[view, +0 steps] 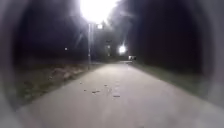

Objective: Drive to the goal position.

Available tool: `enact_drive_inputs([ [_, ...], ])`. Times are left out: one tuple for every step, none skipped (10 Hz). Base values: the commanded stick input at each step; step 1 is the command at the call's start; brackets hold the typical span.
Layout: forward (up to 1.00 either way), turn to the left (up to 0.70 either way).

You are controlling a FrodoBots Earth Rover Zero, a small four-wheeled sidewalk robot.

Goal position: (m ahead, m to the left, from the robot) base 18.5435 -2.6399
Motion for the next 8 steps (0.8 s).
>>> enact_drive_inputs([
  [1.00,-0.21],
  [1.00,-0.23],
  [1.00,-0.14],
  [1.00,0.00],
  [1.00,0.00],
  [1.00,0.00],
  [1.00,0.00],
  [1.00,0.00],
])
